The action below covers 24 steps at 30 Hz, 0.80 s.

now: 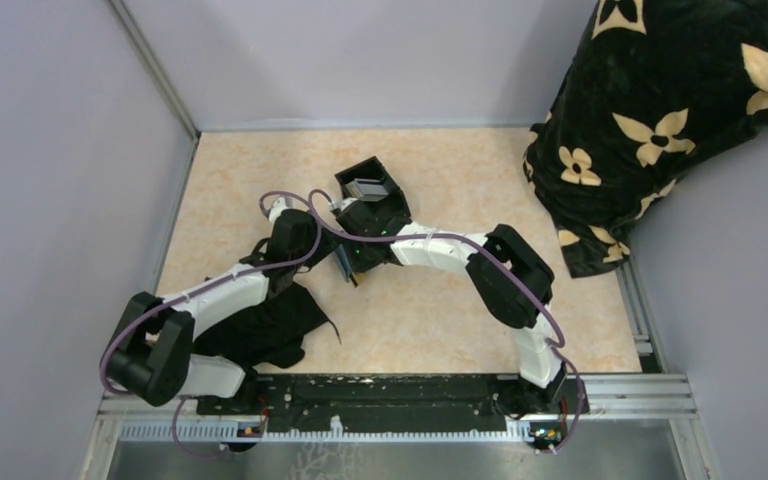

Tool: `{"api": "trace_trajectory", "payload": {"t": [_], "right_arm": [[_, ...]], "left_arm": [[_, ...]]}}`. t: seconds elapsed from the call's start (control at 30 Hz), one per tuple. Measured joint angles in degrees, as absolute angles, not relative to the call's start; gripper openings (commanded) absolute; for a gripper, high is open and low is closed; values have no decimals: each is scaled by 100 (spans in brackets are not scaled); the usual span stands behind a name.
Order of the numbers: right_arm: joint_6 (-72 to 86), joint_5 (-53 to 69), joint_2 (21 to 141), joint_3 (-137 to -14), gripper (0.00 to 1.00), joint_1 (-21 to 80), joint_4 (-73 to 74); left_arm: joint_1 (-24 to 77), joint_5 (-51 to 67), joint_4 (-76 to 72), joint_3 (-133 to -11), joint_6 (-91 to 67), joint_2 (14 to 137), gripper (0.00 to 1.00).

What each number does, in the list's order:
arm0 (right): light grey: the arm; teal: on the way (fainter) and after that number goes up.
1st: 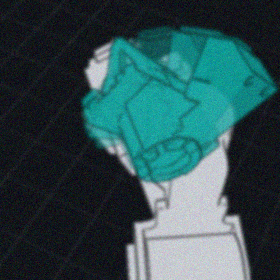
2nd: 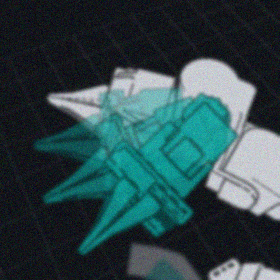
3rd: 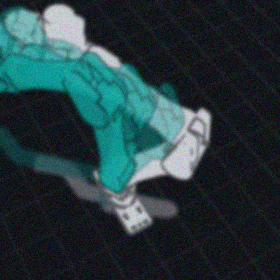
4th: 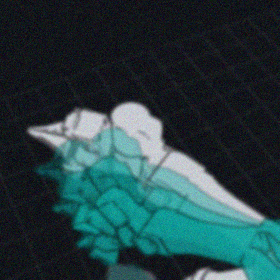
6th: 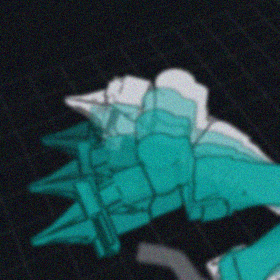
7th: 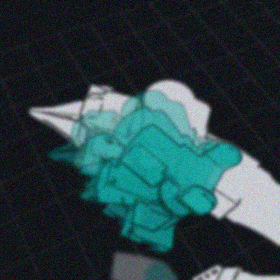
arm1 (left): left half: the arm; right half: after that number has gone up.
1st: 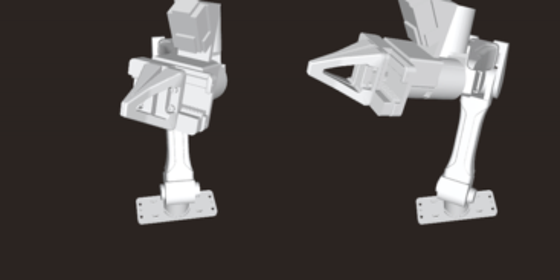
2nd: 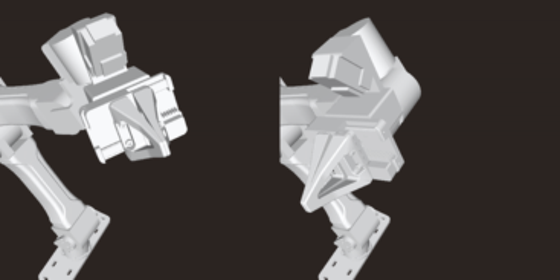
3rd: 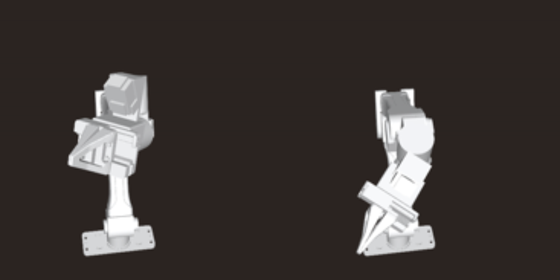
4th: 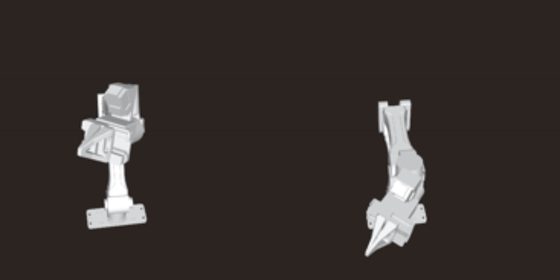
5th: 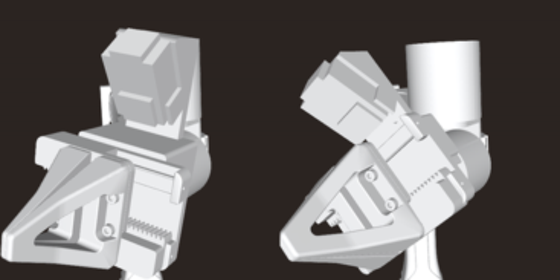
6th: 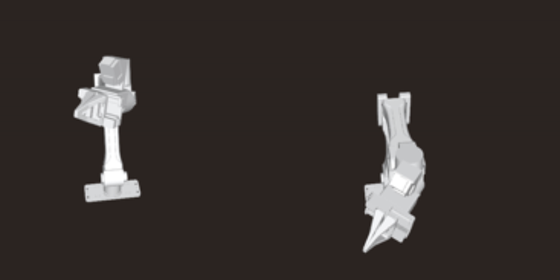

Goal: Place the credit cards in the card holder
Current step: Open the card holder at the center of the board.

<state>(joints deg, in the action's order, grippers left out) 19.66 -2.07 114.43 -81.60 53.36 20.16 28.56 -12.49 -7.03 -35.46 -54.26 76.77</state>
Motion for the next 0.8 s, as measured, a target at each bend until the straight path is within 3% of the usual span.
{"api": "trace_trajectory", "payload": {"t": [0.8], "right_arm": [[1800,-198,11227,-7979,0,5612,2045]], "left_arm": [[2853,-1498,-495,-3358,-5439,7752,60]]}}
